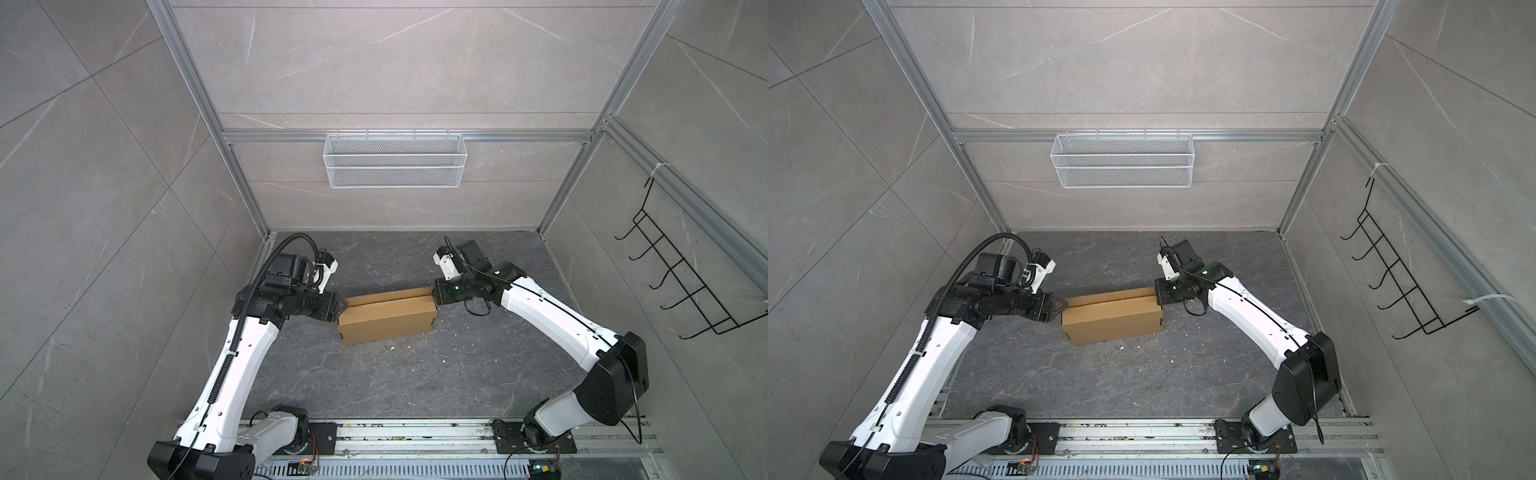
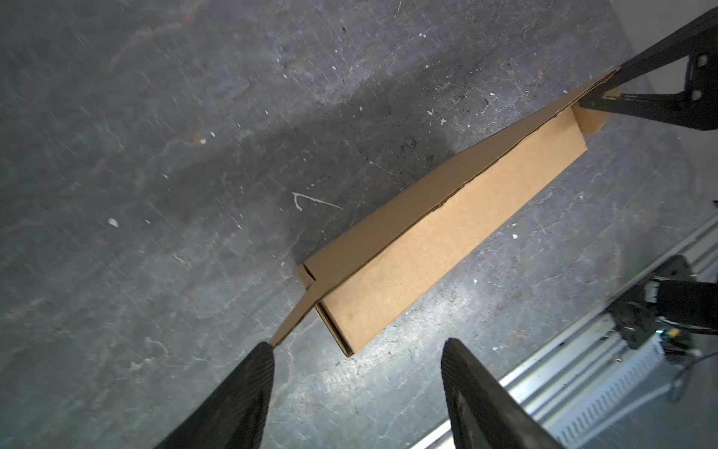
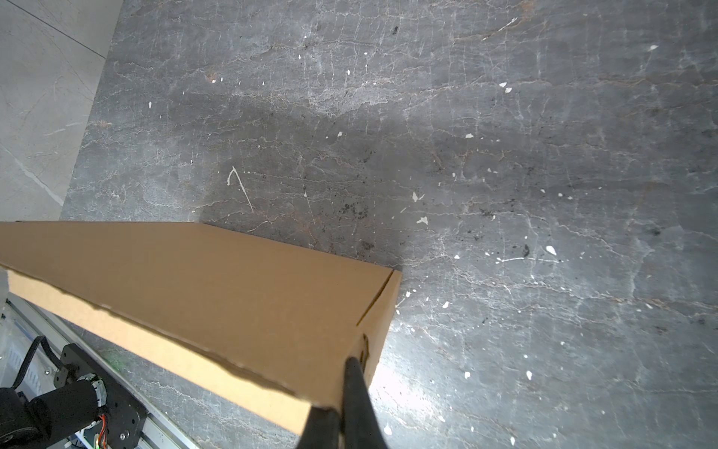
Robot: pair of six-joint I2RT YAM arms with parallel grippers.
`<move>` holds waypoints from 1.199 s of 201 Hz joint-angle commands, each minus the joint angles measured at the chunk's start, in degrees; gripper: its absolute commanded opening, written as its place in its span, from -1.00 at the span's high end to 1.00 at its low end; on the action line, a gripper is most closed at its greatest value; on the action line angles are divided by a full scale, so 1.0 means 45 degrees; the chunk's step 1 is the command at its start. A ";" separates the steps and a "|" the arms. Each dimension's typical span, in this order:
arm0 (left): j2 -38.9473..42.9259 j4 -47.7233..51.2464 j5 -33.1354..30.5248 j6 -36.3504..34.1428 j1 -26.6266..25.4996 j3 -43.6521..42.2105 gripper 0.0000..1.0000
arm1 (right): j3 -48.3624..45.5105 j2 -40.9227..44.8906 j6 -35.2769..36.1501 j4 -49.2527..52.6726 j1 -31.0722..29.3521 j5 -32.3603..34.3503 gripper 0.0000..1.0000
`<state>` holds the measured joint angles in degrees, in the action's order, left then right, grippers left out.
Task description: Fold the paper box
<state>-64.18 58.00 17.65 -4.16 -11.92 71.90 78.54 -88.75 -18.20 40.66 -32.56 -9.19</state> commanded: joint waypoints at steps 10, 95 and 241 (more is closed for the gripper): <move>0.0298 0.0238 0.1963 0.0581 0.1087 -0.0579 -0.38 | 0.0043 -0.0278 0.0198 0.0844 -0.0029 -0.0058 0.99; -0.0763 -0.0338 0.1134 -0.0421 0.1449 -0.0362 -0.44 | 0.0045 -0.0297 0.0273 0.0823 -0.0028 -0.0094 1.00; -0.1968 0.0064 0.0628 -0.1048 0.0961 0.0126 0.18 | 0.0097 -0.0373 0.0210 0.0787 -0.0031 -0.0134 1.00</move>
<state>-73.10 57.04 21.10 -8.03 -7.03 70.61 78.63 -88.77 -17.78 40.88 -32.56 -9.21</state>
